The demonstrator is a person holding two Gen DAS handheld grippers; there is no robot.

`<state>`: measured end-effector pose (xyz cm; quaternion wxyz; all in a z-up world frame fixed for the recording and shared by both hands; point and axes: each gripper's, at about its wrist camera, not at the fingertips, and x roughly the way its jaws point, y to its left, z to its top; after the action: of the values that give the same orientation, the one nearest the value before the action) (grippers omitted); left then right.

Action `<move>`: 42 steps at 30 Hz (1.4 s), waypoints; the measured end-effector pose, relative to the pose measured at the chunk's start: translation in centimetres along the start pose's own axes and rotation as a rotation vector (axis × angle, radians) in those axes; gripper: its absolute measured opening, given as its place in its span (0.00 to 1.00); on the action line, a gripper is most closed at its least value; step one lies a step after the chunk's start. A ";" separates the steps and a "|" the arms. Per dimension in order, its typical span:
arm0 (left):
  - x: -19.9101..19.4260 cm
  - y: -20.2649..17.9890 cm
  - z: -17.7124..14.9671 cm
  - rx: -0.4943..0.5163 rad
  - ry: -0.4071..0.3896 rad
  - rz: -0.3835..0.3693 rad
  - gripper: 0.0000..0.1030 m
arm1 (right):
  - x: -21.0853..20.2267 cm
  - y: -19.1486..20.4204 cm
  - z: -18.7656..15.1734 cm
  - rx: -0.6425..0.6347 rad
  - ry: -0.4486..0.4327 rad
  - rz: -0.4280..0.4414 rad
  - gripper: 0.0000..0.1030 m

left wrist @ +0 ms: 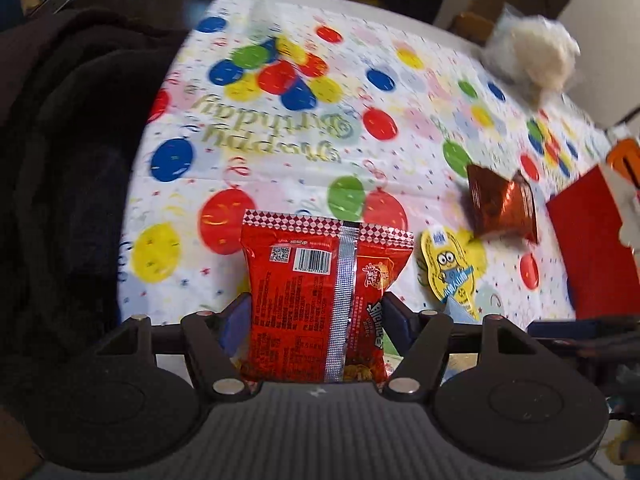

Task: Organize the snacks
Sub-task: 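Grasp the red snack bag with the left tool while the right tool grasps the light blue cookie packet, then carry the red snack bag and blue cookie packet with both tools over the box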

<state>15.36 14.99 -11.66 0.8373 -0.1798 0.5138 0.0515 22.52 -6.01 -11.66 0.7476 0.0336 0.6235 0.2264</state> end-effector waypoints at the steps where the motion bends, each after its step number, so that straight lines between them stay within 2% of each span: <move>1: -0.4 0.3 -0.1 -0.010 -0.009 0.001 0.65 | 0.4 0.0 0.1 0.024 0.017 0.001 0.80; 6: -1.9 1.6 -0.9 -0.045 -0.033 0.003 0.65 | 2.2 0.6 -0.2 0.116 0.086 -0.023 0.75; 15: -2.4 2.7 -2.5 -0.080 -0.028 0.005 0.64 | 4.5 2.0 0.1 0.103 0.097 -0.070 0.66; 20: -2.6 2.9 -2.7 -0.090 -0.032 0.001 0.64 | 4.9 2.0 0.2 0.072 0.106 -0.071 0.43; 22: -2.6 2.8 -2.8 -0.091 -0.031 -0.001 0.64 | 4.7 1.7 0.1 0.071 0.104 -0.054 0.36; 28: -2.5 2.4 -2.8 -0.082 -0.028 -0.008 0.64 | 3.4 0.7 -0.3 0.075 0.077 0.000 0.28; 31: -2.5 2.2 -2.7 -0.081 -0.028 -0.013 0.64 | 2.7 -0.2 -0.5 0.099 0.060 0.056 0.21; 37: -2.5 1.6 -2.5 -0.077 -0.028 -0.019 0.64 | 1.7 -1.3 -0.7 0.090 0.033 0.128 0.14; 42: -2.7 0.8 -2.4 -0.079 -0.029 -0.028 0.64 | 0.4 -2.3 -0.8 0.086 -0.011 0.181 0.14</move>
<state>11.86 15.15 -10.42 0.8375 -0.2192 0.4966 0.0628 22.45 -8.09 -12.95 0.7253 0.1230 0.6231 0.2658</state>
